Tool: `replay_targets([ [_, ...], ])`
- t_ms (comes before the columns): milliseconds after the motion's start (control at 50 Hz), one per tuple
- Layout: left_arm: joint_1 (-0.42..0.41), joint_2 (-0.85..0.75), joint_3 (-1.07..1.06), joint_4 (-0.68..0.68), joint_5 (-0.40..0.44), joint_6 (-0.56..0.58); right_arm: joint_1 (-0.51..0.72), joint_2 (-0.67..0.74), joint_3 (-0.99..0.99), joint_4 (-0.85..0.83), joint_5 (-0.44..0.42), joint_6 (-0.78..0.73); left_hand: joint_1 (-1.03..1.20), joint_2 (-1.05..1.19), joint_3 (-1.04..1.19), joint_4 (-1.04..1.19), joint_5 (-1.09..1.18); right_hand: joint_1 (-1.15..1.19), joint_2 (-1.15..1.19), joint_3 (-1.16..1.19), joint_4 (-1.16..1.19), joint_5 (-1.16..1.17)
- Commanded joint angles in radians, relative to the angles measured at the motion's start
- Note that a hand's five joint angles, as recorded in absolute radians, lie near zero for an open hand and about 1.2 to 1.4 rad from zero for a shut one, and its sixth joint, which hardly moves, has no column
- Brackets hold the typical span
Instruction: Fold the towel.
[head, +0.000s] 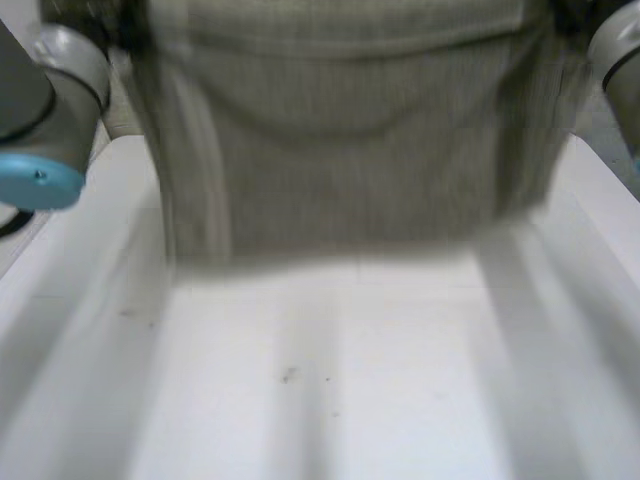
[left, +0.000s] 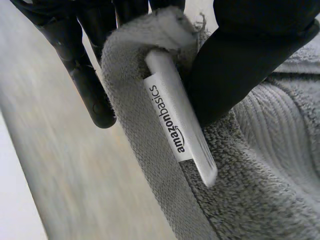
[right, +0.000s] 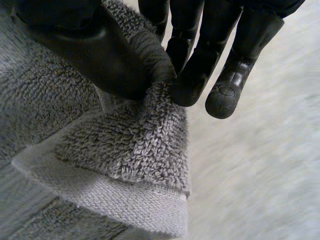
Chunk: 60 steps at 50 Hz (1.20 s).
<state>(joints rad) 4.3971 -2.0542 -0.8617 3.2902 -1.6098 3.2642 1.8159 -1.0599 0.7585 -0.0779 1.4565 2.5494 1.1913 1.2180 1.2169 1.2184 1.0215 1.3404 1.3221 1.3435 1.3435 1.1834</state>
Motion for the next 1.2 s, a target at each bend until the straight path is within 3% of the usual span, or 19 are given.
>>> replay_targets([
  [20,0.004,0.083,-0.112,0.129,0.008,-0.121,-0.006,-0.063,0.123,0.099,-0.021,0.118,0.205,0.178,0.179,0.178,0.200,0.056,0.074,0.053,0.053,0.038],
  [160,0.007,0.046,-0.412,0.094,0.016,-0.118,0.002,0.010,0.246,0.311,-0.050,0.056,0.205,0.178,0.179,0.178,0.200,0.056,0.074,0.053,0.053,0.038],
  [280,0.009,-0.069,-0.595,0.098,0.014,-0.117,-0.001,0.119,0.379,0.317,-0.093,-0.047,0.205,0.178,0.179,0.178,0.200,0.056,0.074,0.053,0.053,0.038],
  [420,0.015,-0.142,-0.669,0.098,0.010,-0.117,-0.009,0.245,0.417,0.317,-0.111,-0.083,0.205,0.178,0.179,0.178,0.200,0.056,0.074,0.053,0.053,0.038],
  [440,0.019,-0.142,-0.678,0.098,0.008,-0.117,-0.010,0.253,0.424,0.314,-0.105,-0.083,0.205,0.178,0.179,0.178,0.200,-0.106,-0.088,-0.109,-0.109,-0.123],
  [460,0.019,-0.142,-0.678,0.098,0.008,-0.117,-0.010,0.253,0.424,0.314,-0.105,-0.083,0.205,0.178,0.179,0.178,0.200,-0.108,-0.089,-0.111,-0.111,-0.125],
  [480,0.027,-0.139,-0.683,0.098,0.008,-0.117,-0.018,0.253,0.433,0.310,-0.107,-0.072,0.205,0.178,0.179,0.178,0.200,-0.401,-0.383,-0.404,-0.404,-0.419],
  [500,0.027,-0.139,-0.683,0.098,0.008,-0.117,-0.029,0.245,0.447,0.307,-0.107,-0.067,0.205,0.178,0.179,0.178,0.200,-0.605,-0.586,-0.608,-0.608,-0.622],
  [620,0.070,-0.073,-0.708,0.098,0.005,-0.120,-0.058,0.109,0.559,0.219,-0.108,-0.020,0.205,0.178,0.179,0.178,0.200,-1.003,-0.984,-1.006,-1.006,-1.020],
  [900,0.099,0.006,-0.792,0.189,0.007,-0.133,-0.070,-0.098,0.892,0.046,-0.097,0.002,0.205,0.178,0.179,0.178,0.200,-1.009,-0.991,-1.012,-1.012,-1.026],
  [1080,0.099,0.028,-0.813,0.192,0.005,-0.135,-0.084,-0.202,1.087,-0.008,-0.096,-0.007,0.205,0.178,0.179,0.178,0.200,-0.874,-0.856,-0.877,-0.877,-0.891],
  [1200,0.099,0.043,-0.820,0.192,0.005,-0.135,-0.159,-0.247,1.180,-0.081,-0.151,-0.038,0.205,0.178,0.179,0.178,0.200,-0.877,-0.858,-0.880,-0.880,-0.894],
])
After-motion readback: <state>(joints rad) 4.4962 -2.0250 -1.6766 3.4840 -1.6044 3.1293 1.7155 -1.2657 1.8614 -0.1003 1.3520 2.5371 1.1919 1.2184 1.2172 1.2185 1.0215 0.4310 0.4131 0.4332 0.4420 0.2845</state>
